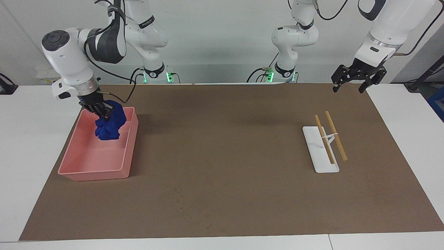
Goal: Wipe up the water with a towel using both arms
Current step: 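Carry the towel into the pink bin with the right gripper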
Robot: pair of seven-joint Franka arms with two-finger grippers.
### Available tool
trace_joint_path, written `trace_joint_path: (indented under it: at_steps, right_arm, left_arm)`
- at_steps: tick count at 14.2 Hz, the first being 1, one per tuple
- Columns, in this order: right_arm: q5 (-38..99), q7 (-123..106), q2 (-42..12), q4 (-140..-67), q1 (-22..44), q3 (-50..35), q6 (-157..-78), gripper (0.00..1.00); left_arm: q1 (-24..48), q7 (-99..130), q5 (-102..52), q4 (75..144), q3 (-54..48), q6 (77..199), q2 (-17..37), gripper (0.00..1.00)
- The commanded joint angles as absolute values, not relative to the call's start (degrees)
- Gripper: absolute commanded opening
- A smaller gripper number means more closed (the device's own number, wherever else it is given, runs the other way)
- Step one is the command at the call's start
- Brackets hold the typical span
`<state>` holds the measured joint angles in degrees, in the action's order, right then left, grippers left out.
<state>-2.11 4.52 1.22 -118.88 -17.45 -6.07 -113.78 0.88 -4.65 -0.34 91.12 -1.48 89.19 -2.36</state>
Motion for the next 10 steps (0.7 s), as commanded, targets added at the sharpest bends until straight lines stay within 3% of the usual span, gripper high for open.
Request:
trace_joint_path:
  at_steps: [1,3,4,5,10]
  right_arm:
    - [-1.32,2.64,0.17,-122.76,-18.72,-6.86,-118.02,0.00]
    - [-1.32,2.73,0.79,-124.36,-18.81,-6.86,-117.25,0.28]
    - [-1.41,2.64,0.70,-123.93,-19.42,-6.86,-116.99,0.56]
    - [-1.41,3.07,0.44,-123.32,-19.68,-6.86,-117.07,0.97]
    - [-1.84,3.25,2.46,-114.37,-18.81,-7.38,-105.50,1.00]
  left_arm:
    - [1.32,-5.19,0.70,92.29,-1.14,88.68,-3.60,1.00]
    - [1.32,-5.19,0.70,92.29,-1.14,88.68,-3.60,1.00]
    - [1.32,-5.19,0.70,92.29,-1.14,88.68,-3.60,1.00]
    - [1.32,-5.27,0.70,92.29,-1.14,88.68,-3.60,1.00]
    - [1.32,-5.27,0.70,92.29,-1.14,88.68,-3.60,1.00]
